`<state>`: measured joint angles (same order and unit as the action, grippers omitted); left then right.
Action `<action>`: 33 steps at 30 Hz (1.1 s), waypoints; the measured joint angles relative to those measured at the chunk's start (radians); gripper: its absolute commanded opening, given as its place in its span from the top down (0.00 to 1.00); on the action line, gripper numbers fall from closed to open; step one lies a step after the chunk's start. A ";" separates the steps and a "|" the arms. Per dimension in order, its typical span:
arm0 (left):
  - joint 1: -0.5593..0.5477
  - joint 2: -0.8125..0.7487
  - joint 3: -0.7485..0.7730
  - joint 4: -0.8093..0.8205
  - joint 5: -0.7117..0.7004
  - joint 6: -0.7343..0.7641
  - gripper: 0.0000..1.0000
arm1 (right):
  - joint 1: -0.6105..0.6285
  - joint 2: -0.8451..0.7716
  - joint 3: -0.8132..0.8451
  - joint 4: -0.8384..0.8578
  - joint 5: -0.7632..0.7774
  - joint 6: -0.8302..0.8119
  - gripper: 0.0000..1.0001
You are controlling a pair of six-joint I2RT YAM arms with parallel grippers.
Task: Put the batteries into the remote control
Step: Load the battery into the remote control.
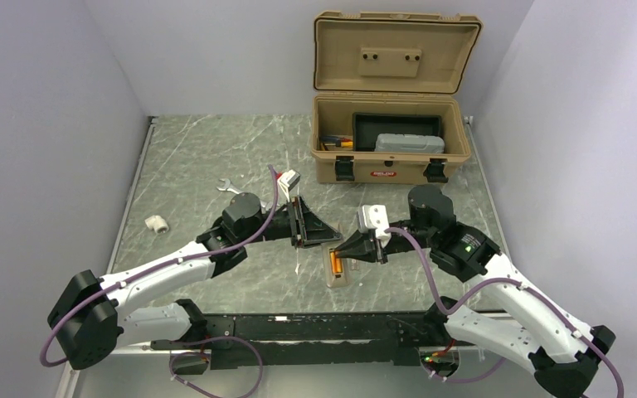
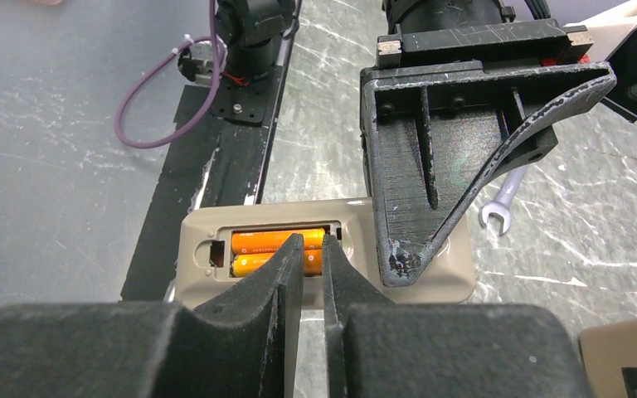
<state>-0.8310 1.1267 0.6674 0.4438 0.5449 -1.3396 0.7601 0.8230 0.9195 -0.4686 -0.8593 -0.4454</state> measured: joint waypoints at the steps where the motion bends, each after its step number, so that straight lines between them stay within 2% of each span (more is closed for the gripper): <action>1: 0.001 0.000 0.000 0.000 0.001 0.000 1.00 | 0.003 -0.002 -0.002 0.003 0.005 0.004 0.86; 33: 0.032 -0.019 0.000 -0.018 0.018 -0.007 1.00 | 0.100 -0.031 -0.067 0.106 0.175 0.014 0.86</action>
<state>-0.7994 1.1080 0.6674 0.4255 0.5625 -1.3468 0.8604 0.7921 0.8524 -0.3622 -0.6842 -0.4309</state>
